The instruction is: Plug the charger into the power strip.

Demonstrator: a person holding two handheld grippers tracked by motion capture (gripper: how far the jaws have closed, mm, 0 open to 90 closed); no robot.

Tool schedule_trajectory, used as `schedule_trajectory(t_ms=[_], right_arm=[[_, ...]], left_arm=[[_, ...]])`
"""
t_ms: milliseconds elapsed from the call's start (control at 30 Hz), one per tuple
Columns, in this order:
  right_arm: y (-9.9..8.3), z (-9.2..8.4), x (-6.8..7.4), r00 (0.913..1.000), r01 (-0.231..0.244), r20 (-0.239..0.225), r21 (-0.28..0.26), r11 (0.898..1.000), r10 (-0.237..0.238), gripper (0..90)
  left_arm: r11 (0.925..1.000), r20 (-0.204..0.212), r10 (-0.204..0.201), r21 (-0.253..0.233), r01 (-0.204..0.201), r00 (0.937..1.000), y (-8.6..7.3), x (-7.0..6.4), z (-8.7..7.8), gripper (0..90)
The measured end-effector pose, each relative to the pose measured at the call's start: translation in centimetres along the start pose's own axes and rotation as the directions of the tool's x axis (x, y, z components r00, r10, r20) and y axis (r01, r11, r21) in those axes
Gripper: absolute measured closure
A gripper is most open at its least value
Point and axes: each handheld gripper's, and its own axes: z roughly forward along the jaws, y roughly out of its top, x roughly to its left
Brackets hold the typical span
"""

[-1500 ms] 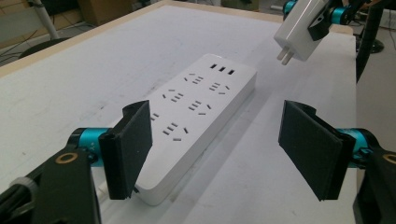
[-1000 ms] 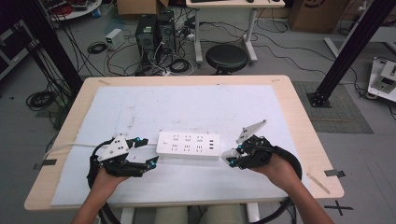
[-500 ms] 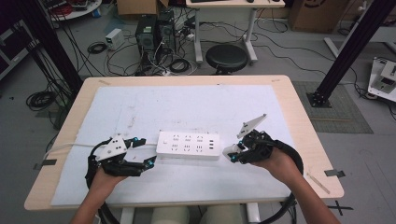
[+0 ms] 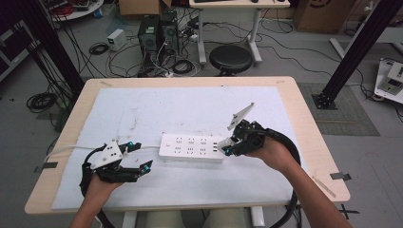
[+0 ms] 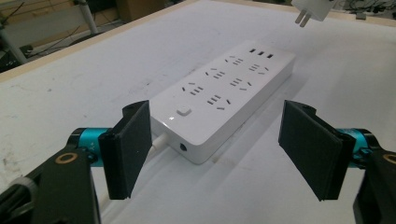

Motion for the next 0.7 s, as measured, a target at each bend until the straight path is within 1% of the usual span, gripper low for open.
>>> schedule_trajectory(t_ms=[33, 100, 167, 267, 333, 467, 567, 700], right_arm=[[0.4, 0.3, -0.1, 1.0000, 0.008, -0.002, 0.003, 1.000, -0.008, 63.6], [0.6, 0.4, -0.1, 1.0000, 0.006, -0.005, 0.006, 1.000, -0.006, 63.6], [1.0, 0.6, -0.2, 0.9999, 0.015, -0.009, 0.009, 1.000, -0.015, 63.6], [1.9, 1.1, -0.4, 0.9995, 0.028, -0.013, 0.026, 0.999, -0.027, 63.6], [2.1, 1.2, -0.5, 0.9995, 0.026, -0.016, 0.033, 0.999, -0.025, 63.6], [2.9, 1.8, -0.9, 0.9989, 0.044, -0.017, 0.047, 0.998, -0.043, 63.6], [3.5, 2.0, -1.0, 0.9988, 0.047, -0.019, 0.052, 0.998, -0.046, 63.6], [4.2, 2.3, -1.3, 0.9977, 0.064, -0.023, 0.058, 0.996, -0.063, 63.6]], left_arm=[[1.0000, -0.002, -0.004, -0.002, 0.004, 1.0000, -0.1, 0.0, -0.1, 25.9], [1.0000, -0.004, -0.006, -0.003, 0.006, 1.0000, -0.3, 0.1, -0.3, 25.8], [1.0000, -0.007, -0.004, -0.004, 0.004, 1.0000, -0.4, 0.2, -0.5, 25.8], [0.9999, -0.010, -0.007, -0.010, 0.007, 0.9999, -0.7, 0.3, -0.7, 25.9], [0.9999, -0.011, -0.010, -0.012, 0.010, 0.9999, -0.8, 0.4, -0.8, 25.9], [0.9998, -0.014, -0.016, -0.013, 0.016, 0.9998, -1.1, 0.7, -1.1, 25.8], [0.9997, -0.018, -0.022, -0.015, 0.022, 0.9996, -1.3, 1.0, -1.4, 25.9], [0.9995, -0.023, -0.026, -0.017, 0.025, 0.9994, -1.5, 1.2, -1.6, 25.9]])
